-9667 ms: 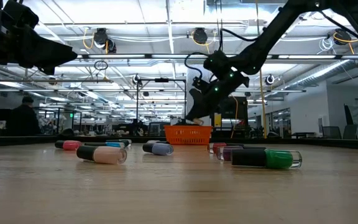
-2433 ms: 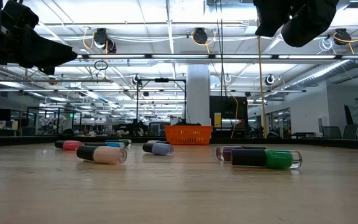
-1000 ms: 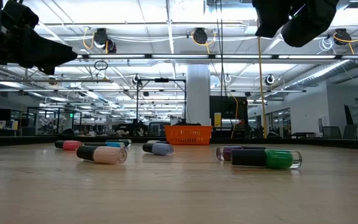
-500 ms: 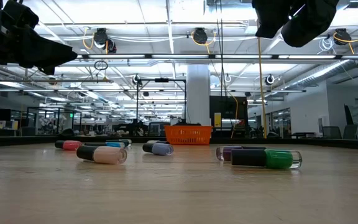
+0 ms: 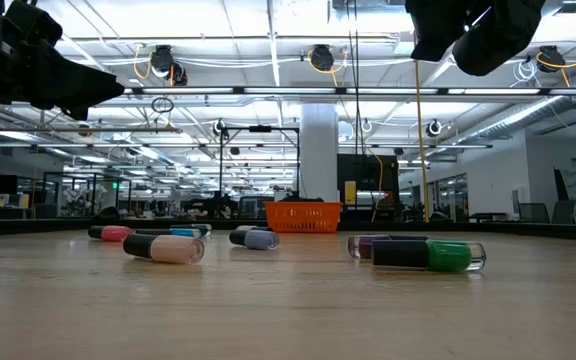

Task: Pick & Place Nail Polish
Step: Put the red nail polish bottle into the basket

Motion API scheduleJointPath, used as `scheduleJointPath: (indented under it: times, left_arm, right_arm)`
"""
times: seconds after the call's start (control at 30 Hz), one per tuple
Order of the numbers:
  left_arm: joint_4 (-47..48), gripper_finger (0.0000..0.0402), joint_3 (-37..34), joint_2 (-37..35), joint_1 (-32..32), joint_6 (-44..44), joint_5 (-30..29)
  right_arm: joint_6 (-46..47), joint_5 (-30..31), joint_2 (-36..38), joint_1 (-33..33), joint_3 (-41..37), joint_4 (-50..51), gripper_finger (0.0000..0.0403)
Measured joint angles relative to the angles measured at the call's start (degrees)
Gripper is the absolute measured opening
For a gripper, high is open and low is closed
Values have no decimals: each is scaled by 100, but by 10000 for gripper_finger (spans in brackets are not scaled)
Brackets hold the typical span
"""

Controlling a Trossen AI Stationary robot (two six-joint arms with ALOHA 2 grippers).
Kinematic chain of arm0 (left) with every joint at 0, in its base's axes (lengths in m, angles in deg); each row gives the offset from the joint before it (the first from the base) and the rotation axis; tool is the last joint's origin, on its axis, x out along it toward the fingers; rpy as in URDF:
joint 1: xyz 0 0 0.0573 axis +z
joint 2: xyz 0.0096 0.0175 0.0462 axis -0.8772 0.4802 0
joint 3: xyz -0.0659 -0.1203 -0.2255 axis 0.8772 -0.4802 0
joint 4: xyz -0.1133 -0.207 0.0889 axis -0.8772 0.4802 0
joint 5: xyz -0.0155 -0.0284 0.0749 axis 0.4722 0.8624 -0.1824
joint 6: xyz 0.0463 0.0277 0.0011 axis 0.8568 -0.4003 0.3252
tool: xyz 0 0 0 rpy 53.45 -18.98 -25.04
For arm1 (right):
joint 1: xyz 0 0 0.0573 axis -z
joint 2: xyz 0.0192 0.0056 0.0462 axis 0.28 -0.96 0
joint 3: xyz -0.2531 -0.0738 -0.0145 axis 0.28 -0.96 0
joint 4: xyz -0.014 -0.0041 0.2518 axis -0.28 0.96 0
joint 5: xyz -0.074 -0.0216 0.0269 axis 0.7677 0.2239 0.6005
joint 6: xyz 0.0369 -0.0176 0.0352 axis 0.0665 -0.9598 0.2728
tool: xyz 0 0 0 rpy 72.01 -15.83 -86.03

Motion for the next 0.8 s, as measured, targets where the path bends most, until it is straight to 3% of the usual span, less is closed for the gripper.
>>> scheduleJointPath:
  times: [0.47, 0.63, 0.8]
  left_arm:
    - [0, 124, 0, 0, 0, 0, 0]
    - [0, 124, 1, 2, 1, 0, 0]
    - [0, 124, 2, 0, 2, 0, 0]
  right_arm:
    - [-76, 0, 2, 0, 0, 123, 53]
    - [-407, 84, 4, 7, 0, 684, 52]
    - [-861, 567, 4, 77, 2, 1628, 52]
